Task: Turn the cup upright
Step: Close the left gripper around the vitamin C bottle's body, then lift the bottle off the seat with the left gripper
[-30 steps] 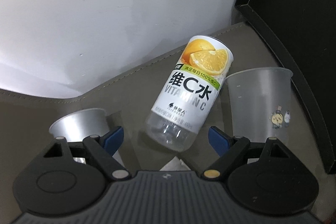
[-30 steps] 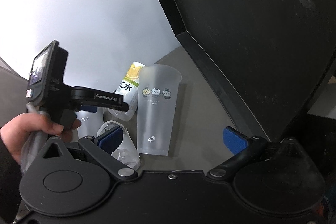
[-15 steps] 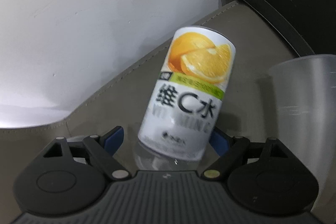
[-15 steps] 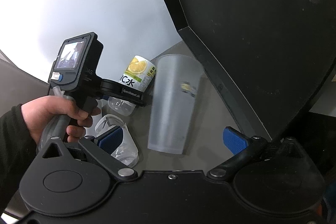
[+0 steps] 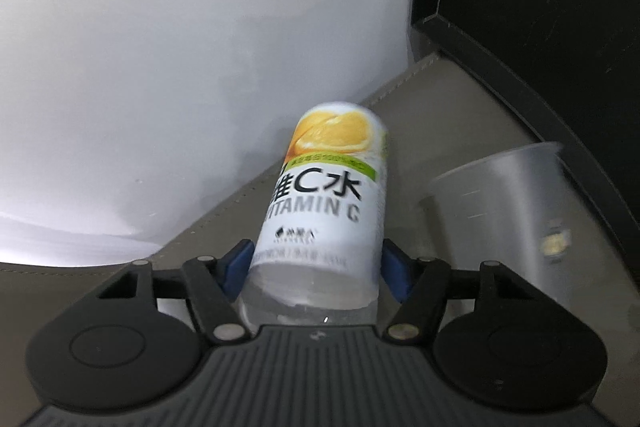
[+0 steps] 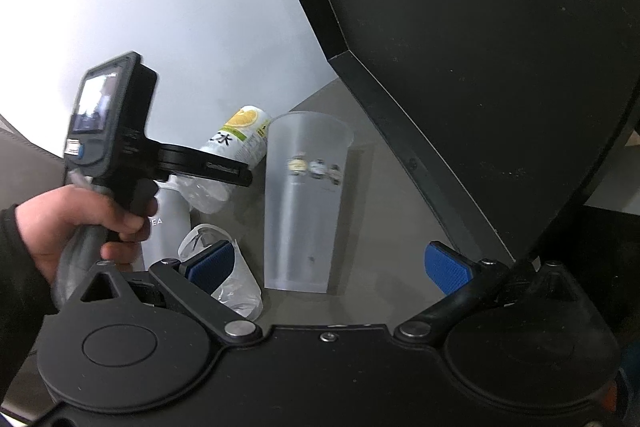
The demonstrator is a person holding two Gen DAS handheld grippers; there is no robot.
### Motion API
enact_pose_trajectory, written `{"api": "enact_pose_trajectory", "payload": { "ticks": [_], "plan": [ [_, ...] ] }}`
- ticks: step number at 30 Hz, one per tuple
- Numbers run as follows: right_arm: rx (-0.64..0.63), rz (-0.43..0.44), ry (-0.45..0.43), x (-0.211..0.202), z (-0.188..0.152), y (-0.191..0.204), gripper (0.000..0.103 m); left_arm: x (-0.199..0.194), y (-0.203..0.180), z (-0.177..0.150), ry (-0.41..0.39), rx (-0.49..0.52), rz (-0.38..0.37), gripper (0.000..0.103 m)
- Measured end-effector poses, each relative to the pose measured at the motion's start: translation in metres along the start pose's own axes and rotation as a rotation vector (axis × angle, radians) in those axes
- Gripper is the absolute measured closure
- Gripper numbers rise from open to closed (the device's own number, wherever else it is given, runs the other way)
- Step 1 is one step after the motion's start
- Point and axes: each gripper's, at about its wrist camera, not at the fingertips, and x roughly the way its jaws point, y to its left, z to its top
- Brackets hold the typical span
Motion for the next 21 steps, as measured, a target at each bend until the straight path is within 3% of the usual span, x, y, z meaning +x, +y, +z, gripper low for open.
{"api": "enact_pose_trajectory", "payload": {
  "ticks": [21],
  "plan": [
    [-0.024,0.032,-0.043,-0.014,-0.007,-0.001,0.000,-0.107,0.019,-0.031,-0.162,-0.097,-0.003,0.041]
  ]
}}
